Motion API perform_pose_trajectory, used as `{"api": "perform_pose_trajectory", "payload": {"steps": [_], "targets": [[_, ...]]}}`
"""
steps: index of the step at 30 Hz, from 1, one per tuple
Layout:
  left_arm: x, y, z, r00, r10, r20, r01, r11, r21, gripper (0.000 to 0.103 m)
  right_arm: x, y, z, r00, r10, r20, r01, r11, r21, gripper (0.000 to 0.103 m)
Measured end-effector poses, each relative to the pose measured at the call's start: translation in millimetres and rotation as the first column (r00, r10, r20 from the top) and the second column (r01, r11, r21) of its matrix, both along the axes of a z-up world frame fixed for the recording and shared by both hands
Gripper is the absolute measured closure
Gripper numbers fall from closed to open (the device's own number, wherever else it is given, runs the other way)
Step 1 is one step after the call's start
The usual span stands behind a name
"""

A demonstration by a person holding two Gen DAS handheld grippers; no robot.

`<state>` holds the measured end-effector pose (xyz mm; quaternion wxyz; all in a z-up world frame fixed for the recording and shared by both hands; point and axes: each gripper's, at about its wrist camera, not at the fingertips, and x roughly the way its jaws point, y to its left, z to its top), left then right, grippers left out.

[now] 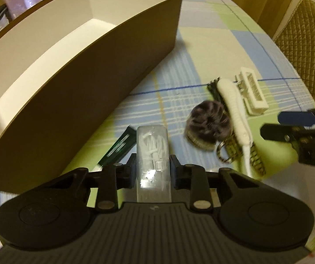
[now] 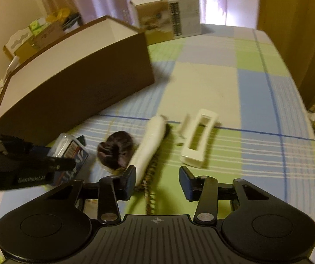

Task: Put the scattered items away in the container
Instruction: 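Grasp the clear floss-pick case with the left tool while the right tool grasps the white hair dryer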

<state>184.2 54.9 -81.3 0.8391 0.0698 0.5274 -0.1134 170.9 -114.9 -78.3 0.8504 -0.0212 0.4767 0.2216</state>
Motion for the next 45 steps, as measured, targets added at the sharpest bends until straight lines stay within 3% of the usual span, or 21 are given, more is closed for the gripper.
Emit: {"api": "perform_pose_trajectory", "payload": {"steps": [9, 15, 19, 24, 28, 36, 45], "targets": [[-8.5, 18.8, 1.2, 0.999, 0.048, -0.01, -0.048, 0.999, -0.009, 0.078, 9.7, 23.2, -15.6, 1.0, 0.019, -0.002, -0.019, 0.999, -0.034, 0.074], [-10.1, 19.4, 0.7, 0.998, 0.055, -0.008, -0.055, 0.998, -0.009, 0.078, 10.3, 35.5, -27.1, 0.998, 0.04, 0.039, -0.036, 0.995, -0.098, 0.086], [-11.8, 18.5, -0.5, 0.998, 0.054, -0.01, -0.054, 0.999, -0.008, 0.078, 8.7, 34.9, -31.6, 0.995, 0.063, 0.071, -0.054, 0.99, -0.127, 0.088], [-13.1, 18.0, 0.0, 0.999, 0.053, -0.008, -0.053, 0.999, -0.004, 0.078, 4.1, 19.6, -20.3, 0.995, 0.056, 0.086, -0.05, 0.996, -0.078, 0.088], [-15.3, 17.7, 1.4, 0.999, 0.046, -0.006, -0.046, 0.999, -0.003, 0.078, -0.2, -4.3, -9.6, 0.998, 0.034, 0.049, -0.032, 0.998, -0.054, 0.089], [-23.3, 13.3, -0.6, 0.999, 0.029, -0.019, -0.029, 1.0, 0.002, 0.078, -19.4, -58.6, -28.4, 0.996, 0.003, -0.091, -0.01, 0.997, -0.081, 0.09], [-27.9, 10.0, -0.6, 1.0, 0.022, -0.022, -0.022, 1.0, 0.014, 0.078, -30.7, -58.0, -37.7, 0.997, 0.024, -0.071, -0.033, 0.991, -0.13, 0.088]]}}
